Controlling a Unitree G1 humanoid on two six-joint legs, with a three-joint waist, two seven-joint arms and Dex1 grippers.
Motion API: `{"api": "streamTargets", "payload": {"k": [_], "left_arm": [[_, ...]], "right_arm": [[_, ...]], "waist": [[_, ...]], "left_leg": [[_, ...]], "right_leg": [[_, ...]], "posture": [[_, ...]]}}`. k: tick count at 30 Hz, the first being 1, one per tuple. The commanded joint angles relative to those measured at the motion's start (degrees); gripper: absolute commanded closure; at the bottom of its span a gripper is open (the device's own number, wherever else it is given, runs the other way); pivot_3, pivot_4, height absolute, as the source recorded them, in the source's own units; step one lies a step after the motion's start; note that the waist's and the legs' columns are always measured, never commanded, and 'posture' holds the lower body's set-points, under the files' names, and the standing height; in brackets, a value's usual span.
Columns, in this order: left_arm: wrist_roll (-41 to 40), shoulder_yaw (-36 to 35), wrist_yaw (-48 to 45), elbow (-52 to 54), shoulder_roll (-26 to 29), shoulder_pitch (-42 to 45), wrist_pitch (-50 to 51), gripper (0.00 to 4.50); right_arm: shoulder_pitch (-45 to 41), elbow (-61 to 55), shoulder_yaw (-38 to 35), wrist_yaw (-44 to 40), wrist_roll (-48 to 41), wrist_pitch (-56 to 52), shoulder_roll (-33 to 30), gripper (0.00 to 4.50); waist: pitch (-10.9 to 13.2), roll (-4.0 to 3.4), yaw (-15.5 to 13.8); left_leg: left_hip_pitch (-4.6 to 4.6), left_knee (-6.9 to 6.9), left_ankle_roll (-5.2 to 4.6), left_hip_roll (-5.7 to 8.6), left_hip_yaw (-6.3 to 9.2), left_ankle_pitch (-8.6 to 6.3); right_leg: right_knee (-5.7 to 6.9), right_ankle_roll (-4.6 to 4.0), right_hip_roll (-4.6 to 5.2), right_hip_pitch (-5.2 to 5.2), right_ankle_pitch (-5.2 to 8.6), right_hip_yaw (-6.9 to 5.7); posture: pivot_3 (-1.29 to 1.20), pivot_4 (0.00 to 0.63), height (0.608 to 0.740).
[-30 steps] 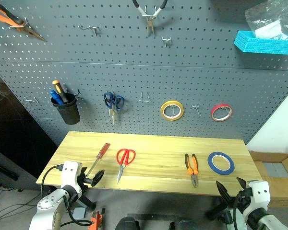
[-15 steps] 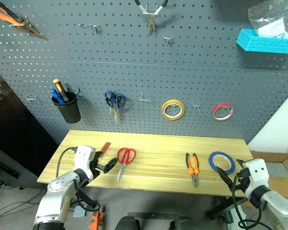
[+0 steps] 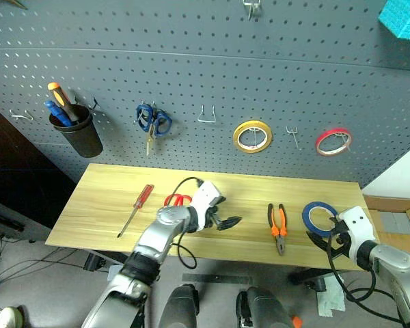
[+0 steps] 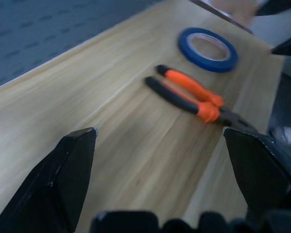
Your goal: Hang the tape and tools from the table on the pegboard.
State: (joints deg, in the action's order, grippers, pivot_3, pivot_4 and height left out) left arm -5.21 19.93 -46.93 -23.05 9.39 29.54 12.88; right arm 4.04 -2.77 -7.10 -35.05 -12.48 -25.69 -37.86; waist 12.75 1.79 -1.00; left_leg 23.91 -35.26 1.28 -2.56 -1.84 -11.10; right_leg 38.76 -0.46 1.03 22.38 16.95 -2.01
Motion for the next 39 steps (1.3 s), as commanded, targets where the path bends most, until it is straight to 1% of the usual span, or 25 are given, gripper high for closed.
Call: {"api": "streamTargets", "payload": {"k": [1,4,7,12,17,23,30,34,36,39], "left_arm": [[2.24,2.30,-0.78,-4.15,-3.55,3.64,-4.84,0.04],[3.11,2.56,-0.86,-7.79,-6.11,5.95,-6.69,0.04],[4.82,3.80,-0.78,-12.36,-9.53,8.81,-9.76,0.04],[6.32,3.68,-0.66,-14.36,-11.44,9.74,-11.48,0.04],[6.81,3.52,-0.66,-13.25,-12.23,9.66,-10.79,0.04],[6.81,3.28,-0.60,-12.06,-11.94,9.25,-10.02,0.04],[6.67,3.03,-0.85,-10.58,-10.73,8.57,-9.33,0.04],[6.47,2.87,-0.92,-9.93,-10.47,8.55,-8.86,0.00],[6.14,2.54,-0.95,-9.71,-10.50,8.62,-8.58,0.00],[6.10,2.45,-0.98,-9.75,-10.53,8.68,-8.68,0.00]], "right_arm": [[-2.78,3.55,0.71,-2.21,0.77,0.76,-1.33,0.00],[-5.00,6.45,1.38,-3.46,1.50,1.28,-1.90,0.00],[-9.74,13.02,2.16,-4.12,2.41,1.39,-1.76,0.00],[-14.82,20.96,2.50,-4.23,2.97,2.08,-0.26,0.00],[-18.53,27.87,3.48,-4.85,3.82,3.78,0.82,0.00],[-20.90,31.99,2.66,-5.52,2.03,-1.03,3.04,0.00],[-21.88,38.07,4.03,-6.72,3.66,1.88,3.35,0.00],[-22.43,40.41,4.30,-7.31,4.25,3.94,3.42,0.82],[-22.69,40.11,4.45,-7.42,4.63,4.38,3.57,1.58],[-23.00,39.82,4.23,-7.08,4.83,4.28,3.90,2.50]], "waist": [[0.65,0.02,0.00],[1.51,-0.02,0.10],[2.27,0.00,0.26],[2.80,-0.06,0.24],[2.83,-0.09,0.20],[3.04,-0.08,0.19],[3.08,-0.02,0.04],[3.10,0.02,-0.18],[3.12,0.04,-0.23],[3.13,0.06,-0.23]], "left_leg": [[0.00,-0.01,-0.02,0.03,-0.01,-0.01],[0.04,0.00,-0.10,0.07,-0.01,-0.07],[0.04,0.01,-0.12,0.06,-0.02,-0.08],[0.09,-0.11,-0.12,0.18,-0.03,-0.08],[0.11,-0.18,-0.11,0.16,-0.02,-0.08],[0.11,-0.31,-0.11,0.09,0.00,-0.08],[0.11,-0.45,-0.10,0.06,0.06,-0.09],[0.11,-0.56,-0.10,0.03,0.10,-0.08],[0.11,-0.58,-0.10,0.03,0.11,-0.09],[0.12,-0.57,-0.10,0.01,0.10,-0.09]], "right_leg": [[0.01,0.09,0.00,-0.01,0.05,0.00],[0.02,0.30,0.01,-0.01,0.17,-0.06],[0.01,0.32,0.03,-0.01,0.19,-0.11],[0.08,0.38,0.04,-0.01,0.19,-0.13],[0.11,0.41,0.09,-0.01,0.19,-0.17],[0.18,0.45,0.11,-0.01,0.17,-0.16],[0.17,0.51,0.13,-0.07,0.13,-0.15],[0.17,0.54,0.13,-0.09,0.11,-0.13],[0.17,0.56,0.13,-0.10,0.10,-0.12],[0.16,0.57,0.13,-0.09,0.10,-0.11]], "posture": [[0.03,0.293,0.740],[0.02,0.304,0.740],[0.02,0.310,0.740],[0.03,0.297,0.740],[0.05,0.291,0.740],[0.07,0.298,0.740],[0.09,0.298,0.740],[0.09,0.296,0.740],[0.09,0.295,0.740],[0.09,0.288,0.740]]}}
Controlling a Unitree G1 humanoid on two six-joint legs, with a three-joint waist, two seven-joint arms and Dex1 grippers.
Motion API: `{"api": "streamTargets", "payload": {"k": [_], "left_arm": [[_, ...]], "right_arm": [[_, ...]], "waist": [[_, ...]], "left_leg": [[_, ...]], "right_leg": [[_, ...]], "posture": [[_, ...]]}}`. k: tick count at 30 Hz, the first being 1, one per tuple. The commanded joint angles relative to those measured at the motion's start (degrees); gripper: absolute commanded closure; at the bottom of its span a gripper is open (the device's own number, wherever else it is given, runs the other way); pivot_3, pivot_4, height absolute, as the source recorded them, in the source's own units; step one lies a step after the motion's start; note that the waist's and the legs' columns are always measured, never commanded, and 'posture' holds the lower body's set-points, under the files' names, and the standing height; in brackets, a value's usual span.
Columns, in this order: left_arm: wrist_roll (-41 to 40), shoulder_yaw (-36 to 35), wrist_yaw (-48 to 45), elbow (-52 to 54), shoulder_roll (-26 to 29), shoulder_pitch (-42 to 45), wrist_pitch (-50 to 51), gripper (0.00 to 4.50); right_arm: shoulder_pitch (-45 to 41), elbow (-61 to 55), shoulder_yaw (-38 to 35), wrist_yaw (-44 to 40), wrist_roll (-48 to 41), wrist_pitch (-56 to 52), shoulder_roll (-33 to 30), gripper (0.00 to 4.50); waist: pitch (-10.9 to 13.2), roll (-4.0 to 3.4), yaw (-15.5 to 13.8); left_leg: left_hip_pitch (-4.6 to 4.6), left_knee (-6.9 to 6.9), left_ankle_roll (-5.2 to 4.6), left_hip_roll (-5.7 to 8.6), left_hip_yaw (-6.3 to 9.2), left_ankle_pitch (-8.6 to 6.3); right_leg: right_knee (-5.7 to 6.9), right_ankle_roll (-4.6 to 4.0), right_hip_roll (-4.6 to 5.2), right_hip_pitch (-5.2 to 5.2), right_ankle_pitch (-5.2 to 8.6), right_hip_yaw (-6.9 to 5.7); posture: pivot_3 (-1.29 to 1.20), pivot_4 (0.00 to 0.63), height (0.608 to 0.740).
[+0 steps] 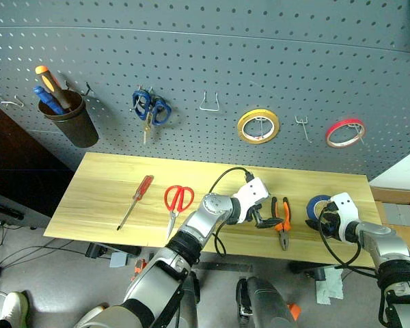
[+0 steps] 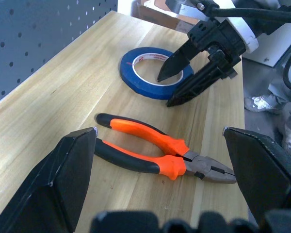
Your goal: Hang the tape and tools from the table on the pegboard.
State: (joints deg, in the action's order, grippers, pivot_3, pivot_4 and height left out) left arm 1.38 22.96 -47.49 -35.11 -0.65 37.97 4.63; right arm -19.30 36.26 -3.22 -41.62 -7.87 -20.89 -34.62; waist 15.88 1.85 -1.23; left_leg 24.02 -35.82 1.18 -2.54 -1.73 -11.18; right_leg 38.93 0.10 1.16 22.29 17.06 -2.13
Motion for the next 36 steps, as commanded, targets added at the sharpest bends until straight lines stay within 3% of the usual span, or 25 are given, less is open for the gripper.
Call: {"api": "streamTargets", "payload": {"k": [1,5,9,14,18,22,28,32,36], "left_arm": [[-0.47,-0.61,-0.44,2.23,-0.52,0.29,-0.49,0.00],[-0.37,-1.30,-0.50,0.71,-0.71,1.31,-1.09,0.00],[-1.06,-2.11,-1.25,0.68,-0.86,1.67,-1.87,0.00],[-4.50,-4.29,-3.88,7.36,1.09,-0.45,2.24,0.00],[-9.58,-7.04,-6.14,23.89,7.24,-7.04,12.05,0.00],[-14.38,-11.54,-2.83,36.69,10.87,-11.96,21.37,0.00],[-18.64,-16.95,5.00,42.49,9.22,-11.87,27.73,0.00],[-17.98,-16.24,7.69,39.20,6.80,-8.87,25.75,0.00],[-17.05,-14.66,7.84,34.81,5.03,-5.51,22.74,0.00]], "right_arm": [[0.28,0.75,0.33,-0.49,0.24,-0.54,0.72,2.87],[-0.35,1.13,0.15,-0.07,0.37,-0.19,1.03,4.09],[0.87,-2.25,-0.82,1.82,0.26,0.70,1.03,4.11],[10.92,-23.60,-0.07,5.43,3.27,3.33,-0.51,4.11],[22.18,-46.45,-0.73,13.48,9.68,6.03,0.83,4.11],[27.49,-58.84,1.66,22.52,19.64,10.43,3.47,4.11],[24.33,-56.15,5.24,30.55,28.57,20.12,4.85,4.11],[16.38,-47.48,6.22,30.95,28.23,25.94,4.50,4.11],[9.72,-36.75,6.67,26.30,23.42,30.62,4.11,4.11]], "waist": [[0.00,0.00,0.00],[0.00,0.00,0.01],[-0.01,-0.01,0.08],[-0.31,-0.55,-0.02],[-0.79,-1.11,0.30],[-2.39,-1.33,0.97],[-6.32,-0.69,1.50],[-7.87,-0.24,1.97],[-8.96,-0.04,2.40]], "left_leg": [[0.00,0.01,0.00,-0.01,0.00,0.00],[0.00,0.02,0.00,-0.03,-0.01,0.00],[0.00,-0.01,0.01,-0.03,-0.02,0.00],[0.32,-0.01,0.18,0.00,-0.06,0.10],[0.54,-0.05,0.31,-0.01,-0.15,0.14],[0.78,0.00,0.63,-0.08,-0.14,0.22],[0.73,-0.25,0.60,0.07,-0.12,0.30],[0.27,-0.27,0.01,0.27,-0.12,0.37],[-0.09,-0.24,-0.22,0.32,-0.09,0.46]], "right_leg": [[-0.01,0.00,0.00,0.00,0.00,0.00],[-0.01,0.00,-0.01,0.01,0.00,-0.01],[-0.01,0.01,-0.01,0.01,-0.01,0.00],[0.01,0.02,-0.01,0.25,-0.01,-0.07],[0.09,0.04,-0.01,0.58,-0.03,-0.02],[0.17,0.03,-0.05,0.94,-0.03,-0.06],[0.09,0.37,-0.06,0.77,-0.23,-0.01],[-0.03,0.42,-0.09,0.25,-0.57,0.05],[-0.26,0.13,-0.07,-0.17,-0.81,0.07]], "posture": [[0.09,0.286,0.740],[0.08,0.275,0.740],[0.07,0.251,0.740],[0.03,0.207,0.740],[-0.01,0.154,0.740],[-0.06,0.098,0.740],[-0.08,0.034,0.740],[-0.07,0.004,0.740],[-0.06,0.000,0.740]]}}
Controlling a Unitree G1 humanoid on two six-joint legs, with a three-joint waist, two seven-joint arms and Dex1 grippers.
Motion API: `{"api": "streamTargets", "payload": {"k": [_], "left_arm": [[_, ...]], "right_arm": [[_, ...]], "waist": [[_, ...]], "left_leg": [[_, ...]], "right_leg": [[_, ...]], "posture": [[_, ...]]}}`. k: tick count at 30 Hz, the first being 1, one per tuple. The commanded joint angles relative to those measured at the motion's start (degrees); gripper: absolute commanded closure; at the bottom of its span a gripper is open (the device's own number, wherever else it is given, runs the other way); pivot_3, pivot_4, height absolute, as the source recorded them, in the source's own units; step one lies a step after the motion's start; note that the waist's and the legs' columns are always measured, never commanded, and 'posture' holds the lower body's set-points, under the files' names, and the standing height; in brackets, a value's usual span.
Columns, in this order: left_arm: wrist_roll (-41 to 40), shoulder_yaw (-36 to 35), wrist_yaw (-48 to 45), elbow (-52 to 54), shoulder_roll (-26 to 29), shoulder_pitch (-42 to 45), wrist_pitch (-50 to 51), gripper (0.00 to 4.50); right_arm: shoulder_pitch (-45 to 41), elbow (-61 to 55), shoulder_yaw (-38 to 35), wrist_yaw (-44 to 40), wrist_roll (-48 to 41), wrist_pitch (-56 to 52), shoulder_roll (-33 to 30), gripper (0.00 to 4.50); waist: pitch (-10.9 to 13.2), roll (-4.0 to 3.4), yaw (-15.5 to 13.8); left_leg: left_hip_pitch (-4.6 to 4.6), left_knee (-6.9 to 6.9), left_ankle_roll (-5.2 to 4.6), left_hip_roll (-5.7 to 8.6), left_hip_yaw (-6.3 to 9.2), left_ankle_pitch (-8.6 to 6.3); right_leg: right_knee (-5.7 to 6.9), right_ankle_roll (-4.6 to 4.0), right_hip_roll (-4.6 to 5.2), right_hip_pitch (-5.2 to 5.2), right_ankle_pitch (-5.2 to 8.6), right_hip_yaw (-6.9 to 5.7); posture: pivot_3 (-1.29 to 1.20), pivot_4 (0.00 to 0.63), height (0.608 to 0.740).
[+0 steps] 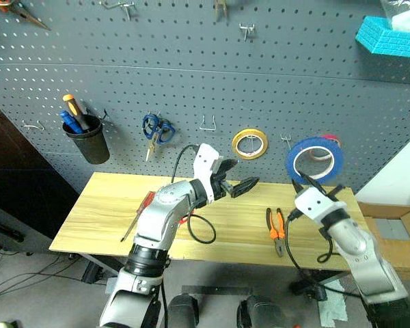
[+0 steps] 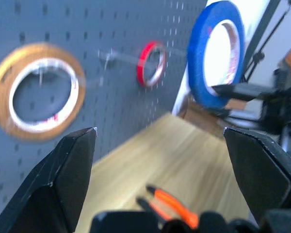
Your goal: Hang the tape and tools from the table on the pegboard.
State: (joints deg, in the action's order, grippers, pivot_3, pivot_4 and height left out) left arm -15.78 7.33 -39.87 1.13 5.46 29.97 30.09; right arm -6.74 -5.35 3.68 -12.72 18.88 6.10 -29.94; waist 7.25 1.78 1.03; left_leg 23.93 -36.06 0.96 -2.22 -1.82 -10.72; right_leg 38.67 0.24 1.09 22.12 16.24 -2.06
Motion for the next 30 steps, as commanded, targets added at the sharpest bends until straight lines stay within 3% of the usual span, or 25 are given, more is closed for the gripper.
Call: {"api": "streamTargets", "payload": {"k": [1,7,17,23,29,30], "left_arm": [[0.14,1.19,0.21,-2.36,-1.42,3.26,-3.27,0.00],[0.16,1.42,-0.08,-5.67,-1.19,5.31,-5.24,0.00],[0.08,1.73,-0.22,-7.98,-1.47,6.08,-6.84,0.00],[0.04,1.72,-0.55,-7.69,-1.02,5.23,-6.88,0.00],[0.05,2.30,-0.27,-6.87,-1.54,3.86,-6.55,0.00],[0.25,2.99,-0.65,-6.44,-1.26,2.52,-6.43,0.00]], "right_arm": [[-4.20,7.37,-0.06,-4.22,-4.37,4.91,-0.93,4.11],[-12.08,18.50,-0.51,-14.22,-11.75,7.84,-1.58,4.11],[-16.25,24.08,0.31,-26.87,-17.49,6.76,-2.45,4.11],[-15.17,22.78,-0.90,-27.63,-18.03,4.20,-2.63,2.17],[-8.48,15.30,-0.98,-26.40,-18.10,1.31,-2.59,0.09],[-6.14,12.32,-1.02,-25.99,-17.99,-0.08,-2.56,0.03]], "waist": [[-0.56,0.04,0.23],[-0.71,-0.07,0.97],[-0.86,-0.20,0.83],[-0.89,-0.25,0.83],[-0.93,-0.29,0.67],[-0.94,-0.32,0.65]], "left_leg": [[-0.01,0.00,-0.03,0.03,-0.01,0.01],[-0.02,0.06,-0.10,0.44,0.01,0.00],[-0.09,0.00,-0.11,0.50,-0.03,0.00],[-0.14,0.00,-0.11,0.49,-0.08,0.00],[-0.15,0.00,-0.12,0.49,-0.10,-0.01],[-0.15,0.00,-0.12,0.49,-0.11,-0.01]], "right_leg": [[0.00,0.06,0.00,-0.03,-0.03,0.04],[0.20,0.04,-0.01,0.07,0.00,0.27],[0.31,0.07,-0.02,0.08,-0.04,0.47],[0.35,0.05,-0.03,0.08,-0.05,0.59],[0.36,0.06,-0.02,0.08,-0.05,0.64],[0.36,0.06,-0.03,0.08,-0.05,0.66]], "posture": [[-0.05,0.000,0.740],[-0.04,0.000,0.740],[-0.04,0.002,0.740],[-0.04,0.010,0.740],[-0.03,0.032,0.740],[-0.03,0.036,0.740]]}}
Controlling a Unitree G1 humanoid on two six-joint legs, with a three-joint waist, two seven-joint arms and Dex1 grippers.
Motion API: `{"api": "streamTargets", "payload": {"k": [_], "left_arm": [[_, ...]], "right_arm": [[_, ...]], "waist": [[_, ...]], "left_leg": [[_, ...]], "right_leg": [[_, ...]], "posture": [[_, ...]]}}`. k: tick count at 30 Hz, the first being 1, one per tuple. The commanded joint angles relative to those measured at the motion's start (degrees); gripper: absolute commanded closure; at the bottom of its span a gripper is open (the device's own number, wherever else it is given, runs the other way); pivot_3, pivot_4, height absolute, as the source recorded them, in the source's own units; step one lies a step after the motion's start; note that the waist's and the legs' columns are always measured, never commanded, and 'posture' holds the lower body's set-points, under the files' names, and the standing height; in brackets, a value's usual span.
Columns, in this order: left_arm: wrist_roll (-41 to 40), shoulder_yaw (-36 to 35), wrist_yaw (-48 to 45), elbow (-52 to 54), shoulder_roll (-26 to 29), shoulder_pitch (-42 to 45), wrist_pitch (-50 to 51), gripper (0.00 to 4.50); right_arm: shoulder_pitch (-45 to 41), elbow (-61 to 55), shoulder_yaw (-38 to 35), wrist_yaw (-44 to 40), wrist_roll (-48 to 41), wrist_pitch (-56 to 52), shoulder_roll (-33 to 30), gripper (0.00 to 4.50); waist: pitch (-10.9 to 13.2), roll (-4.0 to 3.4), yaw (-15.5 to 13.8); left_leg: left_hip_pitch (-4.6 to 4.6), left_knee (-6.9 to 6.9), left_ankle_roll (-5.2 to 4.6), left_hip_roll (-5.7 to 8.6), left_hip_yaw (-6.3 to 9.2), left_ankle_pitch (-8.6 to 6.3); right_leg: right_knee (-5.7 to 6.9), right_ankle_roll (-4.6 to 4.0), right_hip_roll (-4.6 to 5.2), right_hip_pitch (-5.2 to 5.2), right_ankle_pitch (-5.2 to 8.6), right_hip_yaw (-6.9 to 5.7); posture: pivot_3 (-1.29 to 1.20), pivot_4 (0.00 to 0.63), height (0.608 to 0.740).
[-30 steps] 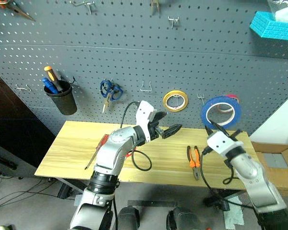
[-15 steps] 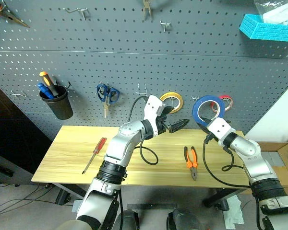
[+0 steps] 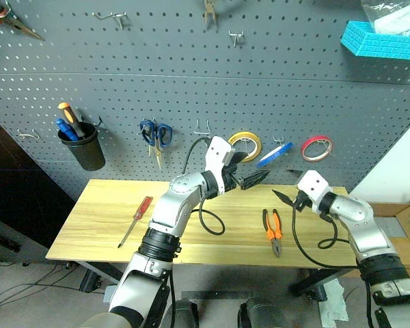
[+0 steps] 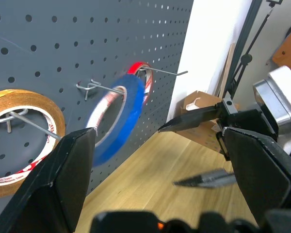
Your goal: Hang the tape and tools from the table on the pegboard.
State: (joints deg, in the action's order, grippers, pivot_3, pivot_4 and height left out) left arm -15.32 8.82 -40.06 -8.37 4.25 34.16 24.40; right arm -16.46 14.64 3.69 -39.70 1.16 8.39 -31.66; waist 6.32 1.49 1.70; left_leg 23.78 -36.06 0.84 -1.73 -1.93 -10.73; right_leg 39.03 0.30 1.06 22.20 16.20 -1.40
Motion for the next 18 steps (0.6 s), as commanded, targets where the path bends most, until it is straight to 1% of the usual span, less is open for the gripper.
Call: {"api": "streamTargets", "payload": {"k": [1,3,4,6,7,8,9,10,11,13,14,17,18], "left_arm": [[-0.11,2.03,-0.68,3.68,0.20,-2.71,-0.50,0.00],[1.02,3.89,-1.48,4.67,1.52,-5.78,-0.95,0.00],[2.12,5.19,-1.71,5.71,2.73,-8.08,-1.67,0.00],[3.18,6.90,-1.55,8.44,4.86,-13.40,-1.80,0.00],[3.93,7.93,-1.59,9.88,6.13,-15.82,-2.12,0.00],[4.86,9.11,-1.92,11.02,7.48,-18.03,-2.87,0.00],[5.41,9.92,-2.07,11.85,8.61,-20.50,-3.35,0.00],[5.68,10.45,-2.08,12.77,9.38,-22.21,-3.47,0.00],[6.22,11.00,-2.15,13.06,10.08,-23.58,-4.12,0.00],[6.64,11.74,-1.93,14.73,10.70,-25.16,-3.97,0.00],[7.34,12.55,-2.02,14.43,11.09,-25.87,-4.61,0.00],[8.04,13.62,-1.59,14.72,11.16,-26.78,-4.62,0.00],[8.09,13.70,-1.35,14.70,10.86,-26.38,-4.36,0.00]], "right_arm": [[5.38,-10.16,-1.16,1.26,-0.24,-3.62,-0.86,0.03],[9.59,-15.74,-1.98,3.21,-0.02,-7.50,-0.31,0.03],[12.66,-19.65,-2.39,4.33,0.22,-11.16,-0.09,0.03],[19.13,-28.07,-3.17,6.90,-0.83,-21.91,1.42,0.03],[21.00,-31.58,-3.71,8.54,-2.12,-28.63,3.01,0.03],[21.84,-34.25,-3.93,10.02,-3.26,-35.70,4.73,0.03],[21.04,-35.52,-4.08,11.98,-4.23,-43.06,7.28,0.03],[20.40,-36.80,-4.19,13.24,-4.87,-48.46,8.86,0.03],[18.91,-36.94,-4.01,14.28,-5.24,-53.08,10.24,0.03],[17.25,-38.42,-4.30,15.37,-5.91,-59.49,11.23,0.03],[14.04,-36.11,-4.94,17.13,-6.26,-64.08,13.13,0.03],[7.36,-31.37,-7.74,21.22,-7.00,-72.85,17.12,0.03],[4.78,-28.67,-8.66,22.29,-7.06,-74.22,17.91,0.03]], "waist": [[-0.05,-0.08,-0.02],[-0.08,-0.14,-0.01],[-0.06,-0.13,-0.02],[0.07,-0.08,-0.03],[0.13,-0.02,-0.05],[0.23,0.02,-0.04],[0.77,0.07,-0.01],[1.40,0.11,0.01],[1.98,0.10,0.00],[3.31,-0.04,-0.18],[3.85,-0.11,-0.39],[5.25,-0.20,-0.91],[5.71,-0.21,-1.11]], "left_leg": [[0.00,0.01,-0.01,0.00,-0.01,0.00],[-0.02,0.01,-0.03,-0.06,-0.05,-0.02],[-0.04,0.03,-0.04,-0.06,-0.08,-0.03],[-0.10,0.06,-0.06,-0.13,-0.13,-0.05],[-0.12,0.11,-0.07,-0.19,-0.13,-0.05],[-0.22,0.15,-0.07,-0.59,-0.29,-0.07],[-0.33,0.13,-0.05,-0.70,-0.36,-0.09],[-0.48,0.13,-0.05,-0.79,-0.45,-0.10],[-0.74,0.16,-0.04,-0.90,-0.53,-0.10],[-0.97,0.13,0.00,-0.91,-0.51,-0.12],[-0.97,0.11,0.25,-0.89,-0.49,-0.28],[-0.87,0.11,0.21,-0.87,-0.48,-0.25],[-0.77,0.10,0.17,-0.86,-0.51,-0.22]], "right_leg": [[0.00,0.00,0.00,0.00,0.00,0.03],[-0.01,0.00,0.01,0.00,0.00,0.09],[-0.01,0.01,0.01,0.01,0.01,0.13],[0.00,0.01,0.02,0.00,0.01,0.20],[0.00,0.00,0.04,0.01,0.02,0.21],[-0.01,-0.04,0.16,-0.04,0.04,0.25],[0.00,-0.09,0.09,-0.10,0.06,0.29],[0.04,-0.25,0.08,-0.16,0.05,0.31],[0.02,-0.71,0.06,-0.31,0.10,0.38],[0.03,-0.83,0.07,-0.50,0.08,0.44],[0.00,-0.83,0.10,-0.48,0.08,0.45],[-0.03,-0.83,0.11,-0.11,0.09,0.47],[-0.02,-0.83,0.12,-0.21,0.08,0.49]], "posture": [[-0.03,0.046,0.740],[-0.02,0.054,0.740],[-0.02,0.085,0.740],[-0.01,0.120,0.740],[-0.01,0.131,0.740],[-0.01,0.145,0.740],[0.00,0.170,0.740],[0.00,0.181,0.740],[0.00,0.191,0.740],[0.02,0.225,0.740],[0.02,0.240,0.740],[0.04,0.264,0.740],[0.04,0.276,0.740]]}}
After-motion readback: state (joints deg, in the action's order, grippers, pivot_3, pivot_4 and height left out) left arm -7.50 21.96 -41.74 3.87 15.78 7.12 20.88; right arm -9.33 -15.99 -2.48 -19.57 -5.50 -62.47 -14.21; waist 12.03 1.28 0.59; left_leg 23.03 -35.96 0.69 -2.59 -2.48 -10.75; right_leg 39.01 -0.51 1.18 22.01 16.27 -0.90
